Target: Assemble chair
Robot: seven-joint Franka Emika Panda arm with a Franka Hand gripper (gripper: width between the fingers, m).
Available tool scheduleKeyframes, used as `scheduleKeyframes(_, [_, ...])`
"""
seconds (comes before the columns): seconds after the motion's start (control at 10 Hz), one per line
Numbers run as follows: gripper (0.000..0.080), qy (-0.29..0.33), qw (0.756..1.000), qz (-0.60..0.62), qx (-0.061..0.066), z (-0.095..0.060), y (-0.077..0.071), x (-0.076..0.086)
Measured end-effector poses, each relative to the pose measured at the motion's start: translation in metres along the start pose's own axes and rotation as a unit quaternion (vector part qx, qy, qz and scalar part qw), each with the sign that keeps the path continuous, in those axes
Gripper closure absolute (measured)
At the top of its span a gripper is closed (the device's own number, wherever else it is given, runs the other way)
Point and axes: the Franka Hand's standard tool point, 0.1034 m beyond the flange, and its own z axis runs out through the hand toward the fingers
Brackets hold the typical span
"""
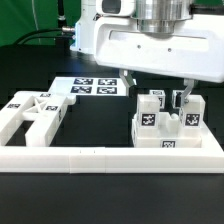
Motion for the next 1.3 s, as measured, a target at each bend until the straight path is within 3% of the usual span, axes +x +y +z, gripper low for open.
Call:
scheduleKeyframes(0.4, [0.015,0.0,0.992,-0.123,-0.001,0.0,0.004,0.003])
scheduleKeyframes(1.1, [0.015,0.001,0.939,-0.344,-0.016,0.0,0.016,0.01])
scheduleKeyframes(1.3, [0.015,0.001,0.938,-0.346,-0.017,0.0,0.016,0.01])
